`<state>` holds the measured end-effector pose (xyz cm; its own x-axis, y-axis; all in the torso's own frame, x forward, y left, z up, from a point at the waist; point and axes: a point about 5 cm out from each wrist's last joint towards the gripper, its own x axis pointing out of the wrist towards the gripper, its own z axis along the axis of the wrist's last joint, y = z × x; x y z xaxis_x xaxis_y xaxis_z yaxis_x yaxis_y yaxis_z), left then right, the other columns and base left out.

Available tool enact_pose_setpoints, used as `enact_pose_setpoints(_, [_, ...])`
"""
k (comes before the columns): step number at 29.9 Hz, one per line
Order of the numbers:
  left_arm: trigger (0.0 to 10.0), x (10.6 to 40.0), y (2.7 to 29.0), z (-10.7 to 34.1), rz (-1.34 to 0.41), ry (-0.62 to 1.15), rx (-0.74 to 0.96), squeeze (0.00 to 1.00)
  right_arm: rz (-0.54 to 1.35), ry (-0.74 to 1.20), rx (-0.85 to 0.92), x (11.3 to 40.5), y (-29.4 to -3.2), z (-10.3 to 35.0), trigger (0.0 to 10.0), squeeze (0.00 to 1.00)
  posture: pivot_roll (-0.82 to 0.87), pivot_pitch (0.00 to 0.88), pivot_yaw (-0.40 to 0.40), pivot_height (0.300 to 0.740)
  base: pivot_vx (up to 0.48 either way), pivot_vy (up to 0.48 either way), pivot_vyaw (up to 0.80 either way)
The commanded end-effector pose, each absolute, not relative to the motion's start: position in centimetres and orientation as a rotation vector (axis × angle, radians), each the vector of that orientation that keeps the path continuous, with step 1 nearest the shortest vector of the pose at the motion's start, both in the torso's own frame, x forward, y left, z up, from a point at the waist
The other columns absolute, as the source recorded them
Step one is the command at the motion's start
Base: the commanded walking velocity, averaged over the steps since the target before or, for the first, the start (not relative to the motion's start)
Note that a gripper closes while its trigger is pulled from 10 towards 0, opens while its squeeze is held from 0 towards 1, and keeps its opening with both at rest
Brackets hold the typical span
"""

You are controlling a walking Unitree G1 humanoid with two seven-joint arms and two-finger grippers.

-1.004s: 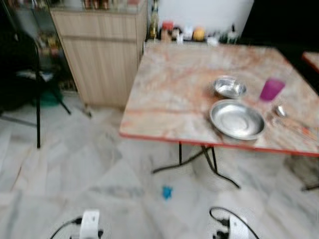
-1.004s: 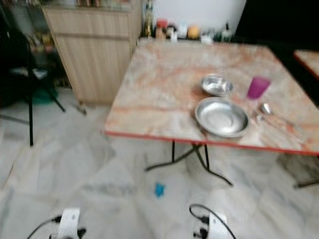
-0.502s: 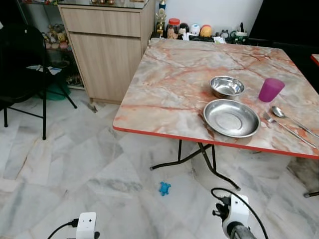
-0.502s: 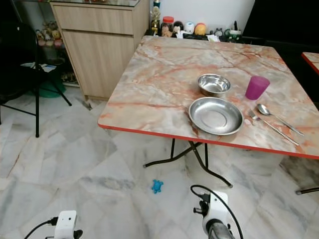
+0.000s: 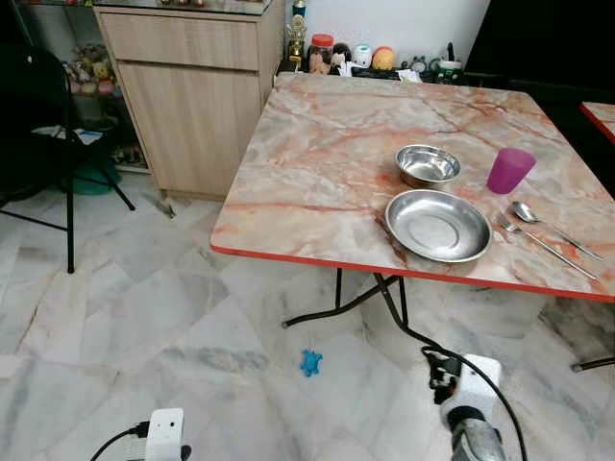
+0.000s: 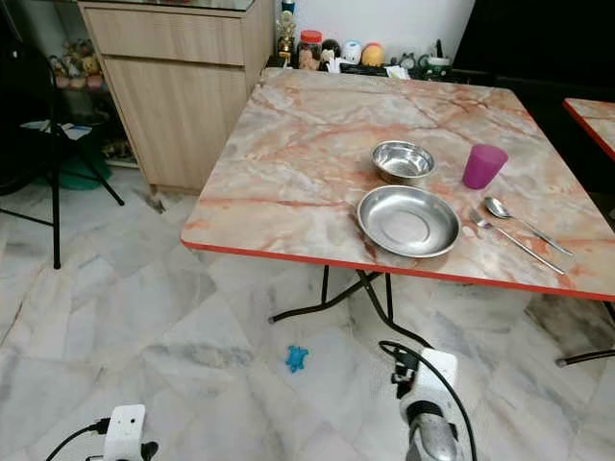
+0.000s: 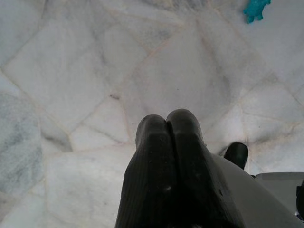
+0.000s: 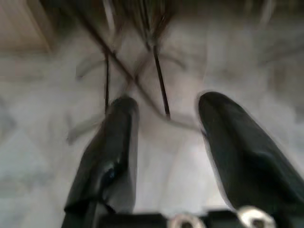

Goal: Setting the table

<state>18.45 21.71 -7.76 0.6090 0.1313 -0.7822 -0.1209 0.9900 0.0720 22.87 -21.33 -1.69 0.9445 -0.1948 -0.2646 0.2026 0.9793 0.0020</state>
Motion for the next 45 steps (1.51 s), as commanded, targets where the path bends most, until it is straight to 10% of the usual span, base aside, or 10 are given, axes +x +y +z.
enact_pose_setpoints(1, [10.0,18.4,21.6,-7.8,0.157,0.902,0.002,0.0,-0.2,0.187,-0.015,23.4,-21.5,-0.3,10.0,1.0,0.08,0.043,-0.111,0.74,0.0,0.0,0.0])
enact_pose_setpoints(17, [10.0,19.0,21.8,-7.4,0.174,0.867,-0.011,0.0,-0.187,-0.121,-0.017,28.0,-21.2,8.3,10.0,1.0,0.07,0.047,-0.102,0.74,0.0,0.0,0.0])
enact_pose_setpoints(18, [10.0,19.1,21.7,-7.4,0.175,0.859,-0.022,0.0,-0.199,-0.13,0.005,28.7,-21.3,8.9,10.0,0.25,0.08,0.05,-0.098,0.74,0.0,0.0,0.0])
enact_pose_setpoints(20, [10.0,19.2,21.7,-7.3,0.175,0.85,-0.035,0.0,-0.212,-0.138,0.031,29.4,-21.3,9.6,10.0,0.25,0.08,0.051,-0.097,0.74,0.0,0.0,0.0])
enact_pose_setpoints(21, [10.0,19.1,21.7,-7.4,0.174,0.854,-0.034,0.0,-0.217,-0.151,0.054,29.9,-21.2,10.1,10.0,0.0,0.08,0.052,-0.097,0.74,0.0,0.0,0.0])
enact_pose_setpoints(45, [10.0,18.7,21.8,-7.6,0.168,0.871,-0.037,0.0,-0.17,-0.165,0.116,32.3,-19.3,12.3,10.0,0.0,0.08,0.068,-0.09,0.74,0.232,0.0,0.0])
